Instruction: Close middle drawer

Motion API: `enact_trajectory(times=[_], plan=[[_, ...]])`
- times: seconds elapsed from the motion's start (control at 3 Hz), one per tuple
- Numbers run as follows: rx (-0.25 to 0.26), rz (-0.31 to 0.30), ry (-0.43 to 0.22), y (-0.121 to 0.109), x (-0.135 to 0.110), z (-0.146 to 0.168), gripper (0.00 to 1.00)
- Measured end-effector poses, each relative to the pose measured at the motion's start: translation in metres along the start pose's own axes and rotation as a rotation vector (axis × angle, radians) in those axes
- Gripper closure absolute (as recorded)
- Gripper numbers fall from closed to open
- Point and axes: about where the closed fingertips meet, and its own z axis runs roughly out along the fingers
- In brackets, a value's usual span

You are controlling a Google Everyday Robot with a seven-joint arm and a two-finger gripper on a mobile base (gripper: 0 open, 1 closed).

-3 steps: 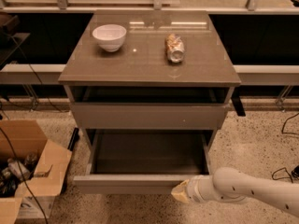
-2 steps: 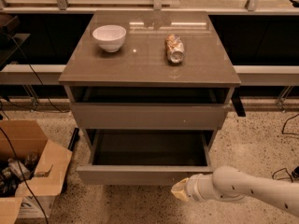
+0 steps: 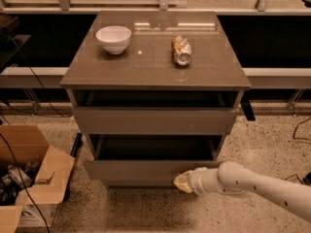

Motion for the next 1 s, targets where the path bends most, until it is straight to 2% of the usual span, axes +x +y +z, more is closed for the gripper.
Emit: enact_trajectory(times=[0.33,0.67,1.0], plan=[[0.034,-0.036,-0.047,-0.036,-0.021,0.013,0.74],[0.057,-0.055,-0.068,-0.055,-0.032,0.019,0.50],[0.074,-0.074,-0.074,-0.063,-0.041,0.021,0.27]])
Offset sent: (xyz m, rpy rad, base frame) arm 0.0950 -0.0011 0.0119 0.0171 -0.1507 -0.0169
